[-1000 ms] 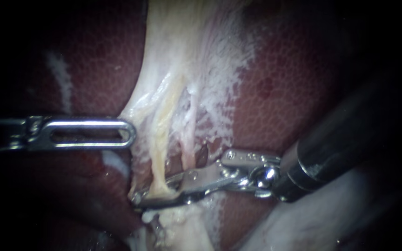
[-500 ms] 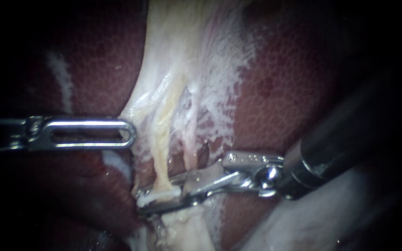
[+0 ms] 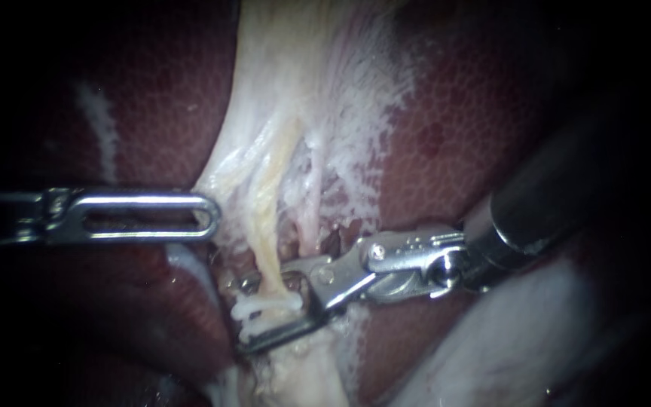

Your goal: Going back second clip left tube

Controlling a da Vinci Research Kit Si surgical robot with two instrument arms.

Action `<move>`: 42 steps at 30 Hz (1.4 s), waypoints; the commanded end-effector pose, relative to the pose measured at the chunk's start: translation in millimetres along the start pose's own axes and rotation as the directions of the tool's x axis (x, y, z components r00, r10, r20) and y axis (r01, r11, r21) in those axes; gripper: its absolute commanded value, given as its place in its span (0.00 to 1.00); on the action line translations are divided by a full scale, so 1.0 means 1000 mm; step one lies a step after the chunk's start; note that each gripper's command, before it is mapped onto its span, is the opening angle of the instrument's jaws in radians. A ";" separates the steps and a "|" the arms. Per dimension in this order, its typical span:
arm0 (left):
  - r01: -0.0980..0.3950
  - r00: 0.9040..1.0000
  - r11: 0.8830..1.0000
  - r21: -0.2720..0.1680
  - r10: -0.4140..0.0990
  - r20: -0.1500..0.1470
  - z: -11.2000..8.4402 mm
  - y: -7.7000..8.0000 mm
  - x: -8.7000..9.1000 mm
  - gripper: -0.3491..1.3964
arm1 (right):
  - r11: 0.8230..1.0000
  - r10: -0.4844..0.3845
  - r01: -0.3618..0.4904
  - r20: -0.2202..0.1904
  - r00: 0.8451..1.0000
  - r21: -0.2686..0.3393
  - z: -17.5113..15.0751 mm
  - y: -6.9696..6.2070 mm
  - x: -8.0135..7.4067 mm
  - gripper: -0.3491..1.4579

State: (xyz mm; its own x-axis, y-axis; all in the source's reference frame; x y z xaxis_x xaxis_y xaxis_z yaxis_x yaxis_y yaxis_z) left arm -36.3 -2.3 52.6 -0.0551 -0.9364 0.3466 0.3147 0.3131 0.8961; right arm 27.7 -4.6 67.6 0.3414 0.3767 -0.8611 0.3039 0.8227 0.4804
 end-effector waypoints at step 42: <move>-0.003 1.000 1.000 -0.001 0.003 0.001 0.0002 0.0004 0.0004 0.00 | 0.994 0.011 -0.013 -0.025 1.000 -0.109 -0.0221 -0.0027 0.0055 0.52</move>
State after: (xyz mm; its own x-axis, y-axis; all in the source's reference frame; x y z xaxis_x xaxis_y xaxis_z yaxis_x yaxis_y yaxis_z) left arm -36.4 -2.5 53.1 -0.0550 -0.9354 0.3493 0.3150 0.3158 0.8950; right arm 9.0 4.7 57.9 0.3220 0.3958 -0.8600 0.2012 0.8590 0.4707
